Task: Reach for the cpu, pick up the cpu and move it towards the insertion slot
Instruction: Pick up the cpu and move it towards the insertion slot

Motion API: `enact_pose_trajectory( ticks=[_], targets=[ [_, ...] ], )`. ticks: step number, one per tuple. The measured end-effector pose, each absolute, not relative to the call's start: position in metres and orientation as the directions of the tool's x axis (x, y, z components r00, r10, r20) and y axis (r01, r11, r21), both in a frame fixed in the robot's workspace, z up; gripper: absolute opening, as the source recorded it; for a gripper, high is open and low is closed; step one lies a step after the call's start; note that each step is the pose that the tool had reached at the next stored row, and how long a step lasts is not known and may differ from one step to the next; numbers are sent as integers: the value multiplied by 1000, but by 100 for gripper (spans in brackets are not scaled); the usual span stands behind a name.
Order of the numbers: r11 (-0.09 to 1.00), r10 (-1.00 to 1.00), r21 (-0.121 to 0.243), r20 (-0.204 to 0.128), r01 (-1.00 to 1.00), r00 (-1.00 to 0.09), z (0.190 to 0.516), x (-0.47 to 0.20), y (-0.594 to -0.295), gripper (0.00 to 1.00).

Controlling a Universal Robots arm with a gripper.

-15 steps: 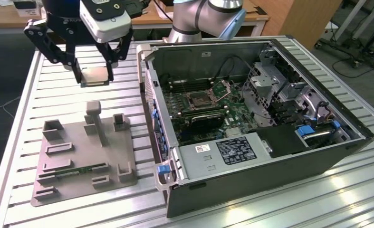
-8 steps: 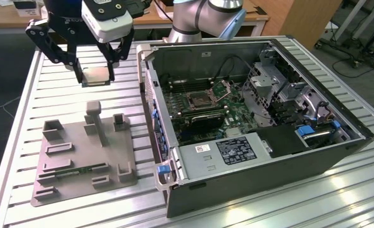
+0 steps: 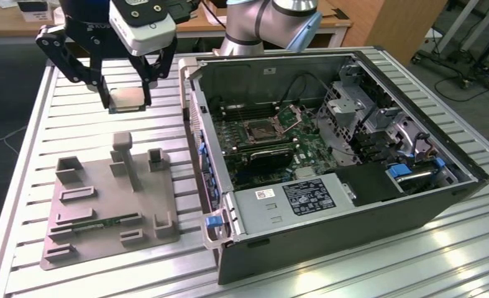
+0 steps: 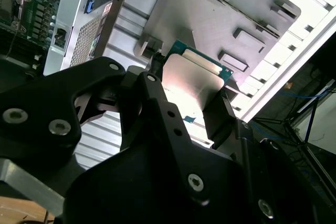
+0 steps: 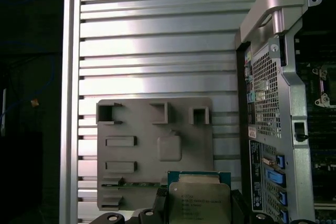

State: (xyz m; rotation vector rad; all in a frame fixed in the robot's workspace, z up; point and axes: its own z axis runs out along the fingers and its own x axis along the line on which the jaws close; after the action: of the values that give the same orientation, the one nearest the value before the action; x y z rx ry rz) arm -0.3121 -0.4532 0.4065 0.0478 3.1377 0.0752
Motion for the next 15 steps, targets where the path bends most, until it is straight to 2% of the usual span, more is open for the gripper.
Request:
enact_pose_trajectory(
  ticks=[15],
  targets=[
    [998,30,48,-2,30,-1000,406,-308,-453,55]
  ],
)
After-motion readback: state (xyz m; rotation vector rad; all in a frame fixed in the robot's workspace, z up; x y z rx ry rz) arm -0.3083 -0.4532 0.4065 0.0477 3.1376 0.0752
